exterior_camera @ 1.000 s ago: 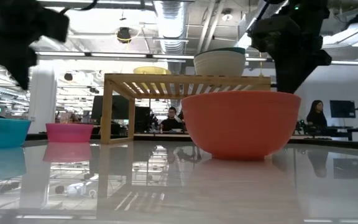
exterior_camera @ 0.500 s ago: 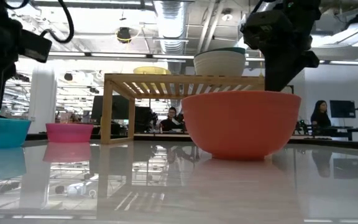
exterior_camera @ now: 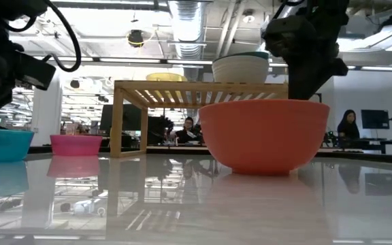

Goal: Place and stack bowls onto a shelf
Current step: Stack the orange bowl on top of the green bowl on the shelf

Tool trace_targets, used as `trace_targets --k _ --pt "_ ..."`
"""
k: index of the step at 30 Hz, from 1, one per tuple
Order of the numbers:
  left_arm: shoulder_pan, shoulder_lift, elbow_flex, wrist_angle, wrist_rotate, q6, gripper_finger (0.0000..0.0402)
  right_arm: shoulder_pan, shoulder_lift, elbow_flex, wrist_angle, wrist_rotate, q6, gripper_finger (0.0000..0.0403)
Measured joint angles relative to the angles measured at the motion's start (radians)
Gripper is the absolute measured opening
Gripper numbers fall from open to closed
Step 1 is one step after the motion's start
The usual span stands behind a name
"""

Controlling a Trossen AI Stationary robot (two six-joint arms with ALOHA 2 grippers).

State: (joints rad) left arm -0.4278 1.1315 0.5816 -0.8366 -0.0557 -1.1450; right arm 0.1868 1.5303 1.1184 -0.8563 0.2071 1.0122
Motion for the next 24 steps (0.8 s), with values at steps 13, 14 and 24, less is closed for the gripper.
trace_targets --k 13,14,24 --pt "0.0 -0.002 0.154 -0.049 -0.102 -0.053 0.0149 -0.003 0.153 0.0 0.133 -0.081 -0.014 0.021" --pt "0.0 -0.002 0.17 -0.049 -0.115 -0.046 0.0153 0.001 0.164 0.0 0.137 -0.082 -0.022 0.0217" --pt "0.006 -0.002 0.278 -0.047 -0.239 -0.018 0.0182 0.006 0.185 0.0 0.166 -0.08 -0.084 0.007"
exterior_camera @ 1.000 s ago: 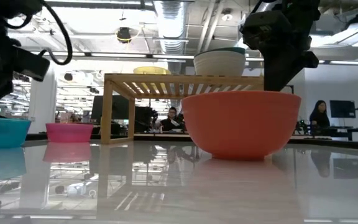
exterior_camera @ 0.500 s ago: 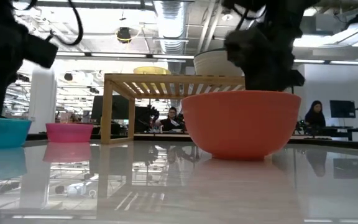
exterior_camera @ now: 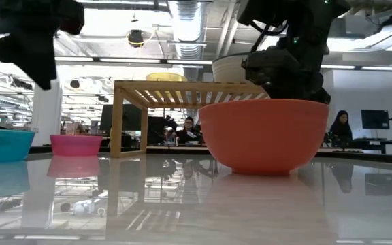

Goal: Place and stack bowls onto a shelf
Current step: Stack the orange bowl on top of the green bowl on the shelf

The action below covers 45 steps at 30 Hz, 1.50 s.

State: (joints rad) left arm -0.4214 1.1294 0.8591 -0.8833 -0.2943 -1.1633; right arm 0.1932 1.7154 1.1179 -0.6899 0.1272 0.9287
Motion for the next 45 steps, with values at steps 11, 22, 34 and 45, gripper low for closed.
trace_targets --k 11,22,34,45 --pt "0.027 0.0 0.028 0.023 -0.092 -0.001 0.0183 -0.056 -0.204 0.239 -0.127 0.092 -0.211 0.0024" --pt "0.086 0.0 0.029 0.051 -0.177 0.006 0.0183 -0.359 -0.309 0.478 -0.105 0.449 -0.469 0.0024" --pt "0.104 -0.013 0.029 0.307 -0.274 0.111 0.0183 -0.383 -0.251 0.497 -0.1 0.372 -0.528 0.0026" --pt "0.254 -0.002 0.132 0.662 -0.468 0.605 0.0183 -0.203 -0.156 0.496 0.049 0.829 -0.684 0.0027"
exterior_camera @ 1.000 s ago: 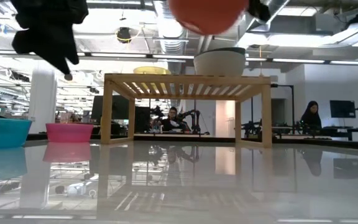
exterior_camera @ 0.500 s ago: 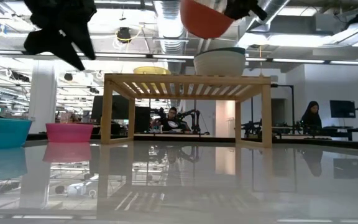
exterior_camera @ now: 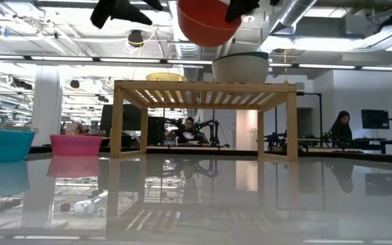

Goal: Place and stack bowls onto a shelf
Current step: Stack the orange bowl on top of the green bowl on the shelf

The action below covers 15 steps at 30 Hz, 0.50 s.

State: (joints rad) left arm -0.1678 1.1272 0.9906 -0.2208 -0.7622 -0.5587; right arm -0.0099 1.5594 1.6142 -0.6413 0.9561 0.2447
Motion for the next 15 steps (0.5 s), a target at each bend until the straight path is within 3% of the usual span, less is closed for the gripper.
trace_targets --k 5,15 --pt "0.059 0.004 0.076 0.01 -0.032 0.184 0.0183 0.032 0.0 0.0 0.069 0.197 -0.07 0.0027" --pt "0.143 0.035 0.101 0.192 0.04 0.447 0.0183 0.027 0.0 0.0 0.204 0.248 -0.171 0.0028"
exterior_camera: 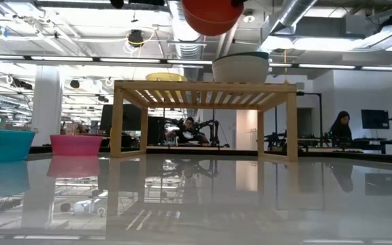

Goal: Place and stack bowls onto a shelf
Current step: Stack the orange bowl on top of the green bowl on the shelf

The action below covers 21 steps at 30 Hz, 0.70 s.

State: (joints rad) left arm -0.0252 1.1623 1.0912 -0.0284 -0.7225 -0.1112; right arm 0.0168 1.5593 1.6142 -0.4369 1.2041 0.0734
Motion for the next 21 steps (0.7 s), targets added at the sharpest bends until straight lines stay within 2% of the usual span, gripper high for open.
trace_targets --k 5,14,21 --pt "0.011 0.039 0.001 0.151 -0.034 0.075 0.0183 0.002 0.0 0.0 0.072 0.02 -0.082 0.0028" --pt "0.021 0.134 0.001 0.349 -0.053 0.249 0.0183 -0.007 0.0 0.0 0.077 0.036 -0.092 0.0028" --pt "0.03 0.206 0.0 0.489 -0.184 0.37 0.0177 0.026 0.0 0.0 0.081 0.035 -0.149 0.0028"
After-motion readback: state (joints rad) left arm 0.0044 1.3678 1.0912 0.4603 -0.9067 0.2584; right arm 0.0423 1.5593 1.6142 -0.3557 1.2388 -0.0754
